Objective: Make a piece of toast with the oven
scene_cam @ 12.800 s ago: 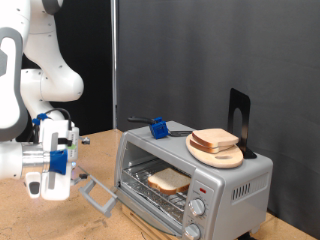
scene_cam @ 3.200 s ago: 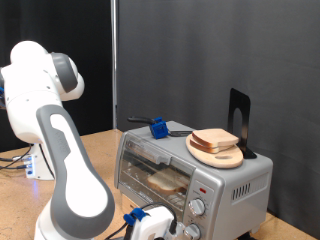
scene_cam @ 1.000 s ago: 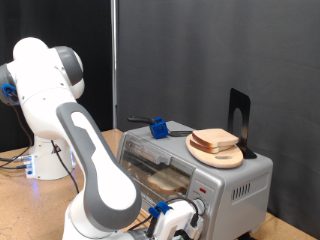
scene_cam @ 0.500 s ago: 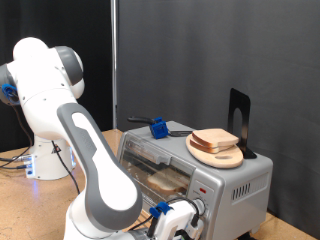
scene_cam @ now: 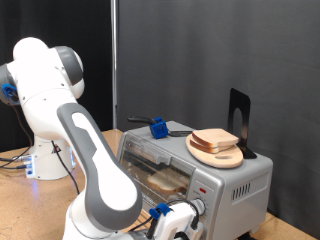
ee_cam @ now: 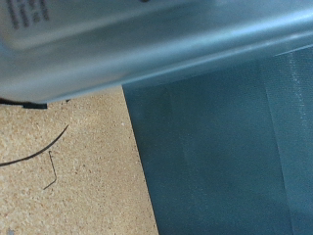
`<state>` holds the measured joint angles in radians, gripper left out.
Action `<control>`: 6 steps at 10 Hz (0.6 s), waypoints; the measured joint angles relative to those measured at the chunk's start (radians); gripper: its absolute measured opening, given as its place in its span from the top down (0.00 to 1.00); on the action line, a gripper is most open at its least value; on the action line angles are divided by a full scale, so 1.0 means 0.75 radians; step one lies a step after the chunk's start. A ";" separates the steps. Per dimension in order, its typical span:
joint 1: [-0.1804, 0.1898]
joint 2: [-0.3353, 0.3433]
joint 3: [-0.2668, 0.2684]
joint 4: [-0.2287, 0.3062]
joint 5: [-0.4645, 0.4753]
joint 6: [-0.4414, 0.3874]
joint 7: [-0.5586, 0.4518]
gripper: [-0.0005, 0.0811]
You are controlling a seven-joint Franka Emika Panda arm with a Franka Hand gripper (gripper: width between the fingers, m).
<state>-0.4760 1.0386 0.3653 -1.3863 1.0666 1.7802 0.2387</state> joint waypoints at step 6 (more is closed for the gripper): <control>-0.006 -0.016 -0.007 0.000 -0.008 0.003 0.054 0.99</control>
<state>-0.4807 1.0267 0.3604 -1.3865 1.0609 1.7824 0.2795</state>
